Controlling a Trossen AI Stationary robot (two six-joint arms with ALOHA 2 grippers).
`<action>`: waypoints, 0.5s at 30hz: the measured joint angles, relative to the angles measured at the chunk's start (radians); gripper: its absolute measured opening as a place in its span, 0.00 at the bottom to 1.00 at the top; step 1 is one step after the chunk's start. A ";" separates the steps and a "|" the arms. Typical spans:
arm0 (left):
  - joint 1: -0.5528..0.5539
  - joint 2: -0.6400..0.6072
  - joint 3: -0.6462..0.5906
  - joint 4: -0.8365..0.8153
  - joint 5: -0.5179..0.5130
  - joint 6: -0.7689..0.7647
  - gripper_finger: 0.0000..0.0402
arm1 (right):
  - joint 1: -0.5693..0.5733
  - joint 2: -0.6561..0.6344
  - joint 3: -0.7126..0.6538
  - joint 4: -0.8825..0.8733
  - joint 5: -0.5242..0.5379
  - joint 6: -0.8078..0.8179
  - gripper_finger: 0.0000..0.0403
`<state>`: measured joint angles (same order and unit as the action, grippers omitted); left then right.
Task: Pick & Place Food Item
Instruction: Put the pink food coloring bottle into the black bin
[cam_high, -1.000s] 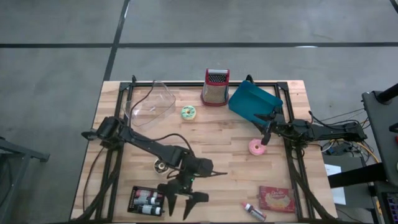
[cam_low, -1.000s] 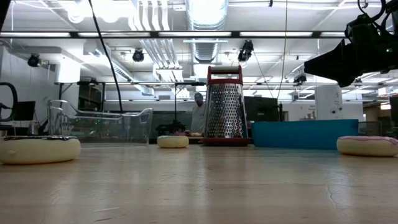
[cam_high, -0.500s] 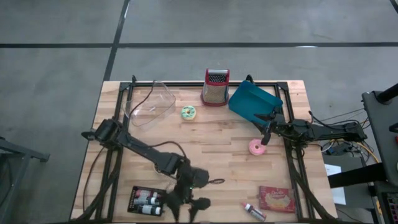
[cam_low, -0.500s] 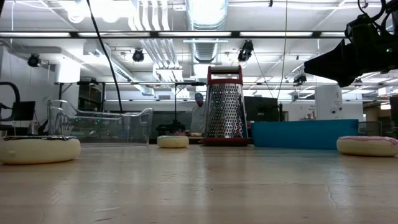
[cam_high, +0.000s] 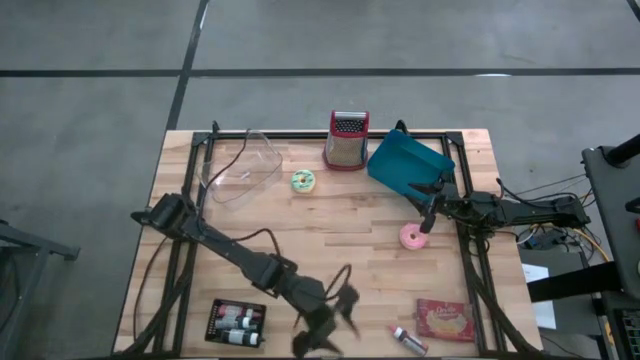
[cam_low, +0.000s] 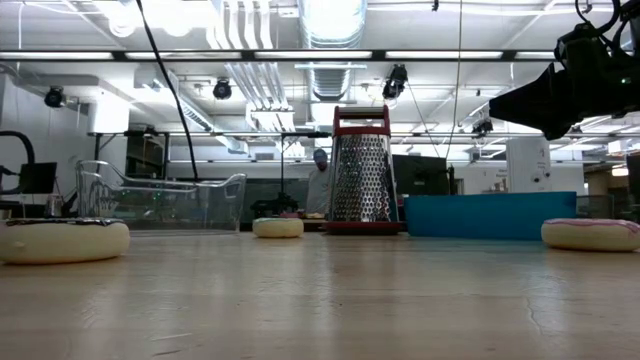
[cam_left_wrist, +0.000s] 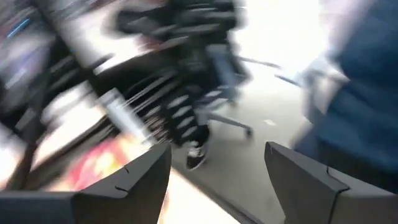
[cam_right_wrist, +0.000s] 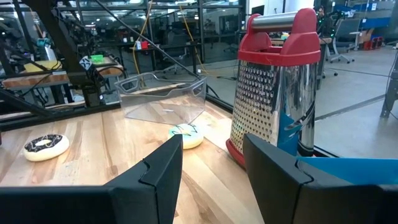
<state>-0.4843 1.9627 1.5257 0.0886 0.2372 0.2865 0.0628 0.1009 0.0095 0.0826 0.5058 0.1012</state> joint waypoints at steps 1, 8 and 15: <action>0.007 -0.001 0.000 0.009 -0.052 -0.087 0.66 | 0.000 0.000 0.000 0.000 0.000 0.000 0.41; 0.081 -0.006 -0.008 0.005 -0.143 -0.503 0.66 | 0.000 0.000 0.000 0.000 0.000 0.000 0.41; 0.160 -0.006 -0.028 -0.010 -0.125 -0.528 0.66 | 0.000 0.000 0.000 0.000 0.000 0.000 0.41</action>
<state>-0.3243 1.9568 1.4978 0.0783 0.1123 -0.2411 0.0628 0.1013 0.0097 0.0822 0.5060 0.1013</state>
